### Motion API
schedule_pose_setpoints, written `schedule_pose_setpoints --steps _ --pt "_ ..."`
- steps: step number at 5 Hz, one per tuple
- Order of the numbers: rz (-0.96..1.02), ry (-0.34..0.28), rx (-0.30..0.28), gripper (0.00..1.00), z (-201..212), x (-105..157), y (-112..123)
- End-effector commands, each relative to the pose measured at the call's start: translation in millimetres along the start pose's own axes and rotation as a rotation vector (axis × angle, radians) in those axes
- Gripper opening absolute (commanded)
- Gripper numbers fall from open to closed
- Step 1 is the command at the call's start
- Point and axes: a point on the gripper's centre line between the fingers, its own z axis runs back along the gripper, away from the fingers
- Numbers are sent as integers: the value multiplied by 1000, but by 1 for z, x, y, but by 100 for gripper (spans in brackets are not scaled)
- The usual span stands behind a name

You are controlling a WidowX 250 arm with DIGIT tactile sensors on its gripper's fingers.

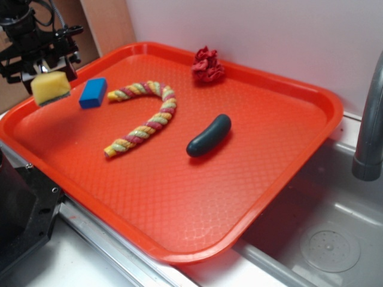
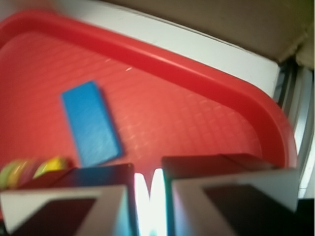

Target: Grab the green sponge.

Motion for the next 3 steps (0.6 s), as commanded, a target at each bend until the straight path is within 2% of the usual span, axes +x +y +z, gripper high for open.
schedule_pose_setpoints --steps 1,3 --pt "-410 -34 -167 0 83 -11 -19" --pt "-545 -70 -216 0 125 -14 -34"
